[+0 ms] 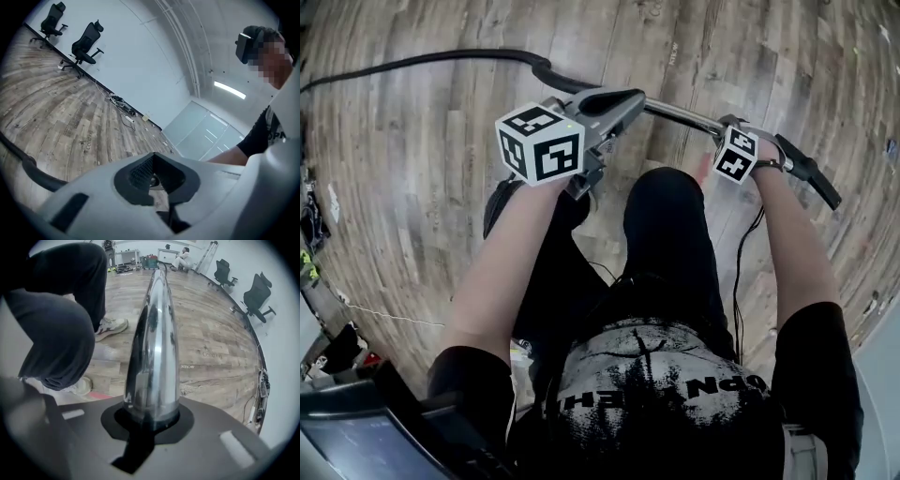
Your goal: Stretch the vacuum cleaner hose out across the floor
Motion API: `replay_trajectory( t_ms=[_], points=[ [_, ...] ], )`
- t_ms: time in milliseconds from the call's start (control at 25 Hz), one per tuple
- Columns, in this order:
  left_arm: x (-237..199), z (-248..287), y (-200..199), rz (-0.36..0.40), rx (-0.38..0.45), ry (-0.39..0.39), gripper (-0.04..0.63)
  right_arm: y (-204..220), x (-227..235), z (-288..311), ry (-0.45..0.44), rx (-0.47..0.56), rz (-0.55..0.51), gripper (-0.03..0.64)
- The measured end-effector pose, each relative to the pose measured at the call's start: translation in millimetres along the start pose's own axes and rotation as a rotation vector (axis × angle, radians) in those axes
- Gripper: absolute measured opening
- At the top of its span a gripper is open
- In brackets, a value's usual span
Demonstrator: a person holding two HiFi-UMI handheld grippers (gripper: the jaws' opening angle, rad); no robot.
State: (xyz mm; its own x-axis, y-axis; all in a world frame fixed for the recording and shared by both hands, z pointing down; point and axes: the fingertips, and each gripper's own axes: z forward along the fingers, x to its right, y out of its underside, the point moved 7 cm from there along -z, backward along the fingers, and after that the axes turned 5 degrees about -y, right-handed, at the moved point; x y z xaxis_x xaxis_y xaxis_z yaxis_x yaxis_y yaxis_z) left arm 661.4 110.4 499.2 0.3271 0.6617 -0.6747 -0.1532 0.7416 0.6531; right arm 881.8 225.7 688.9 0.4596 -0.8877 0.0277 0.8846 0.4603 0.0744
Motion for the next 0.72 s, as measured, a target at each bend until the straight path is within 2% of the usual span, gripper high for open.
replay_trajectory(
  t_ms=[200,400,600,720],
  points=[
    [-27,24,33,0.061,0.075,-0.036,0.0,46,10,108,0.014,0.027,0.028,0.052],
    [-30,25,72,-0.008,0.138,-0.103,0.0,69,12,182,0.019,0.078,0.003,0.052],
    [-9,19,106,0.112,0.087,-0.17,0.0,91,4,217,-0.017,0.12,0.018,0.054],
    [-8,19,119,0.102,0.054,-0.188,0.0,93,0,229,-0.042,0.13,0.027,0.054]
  ],
)
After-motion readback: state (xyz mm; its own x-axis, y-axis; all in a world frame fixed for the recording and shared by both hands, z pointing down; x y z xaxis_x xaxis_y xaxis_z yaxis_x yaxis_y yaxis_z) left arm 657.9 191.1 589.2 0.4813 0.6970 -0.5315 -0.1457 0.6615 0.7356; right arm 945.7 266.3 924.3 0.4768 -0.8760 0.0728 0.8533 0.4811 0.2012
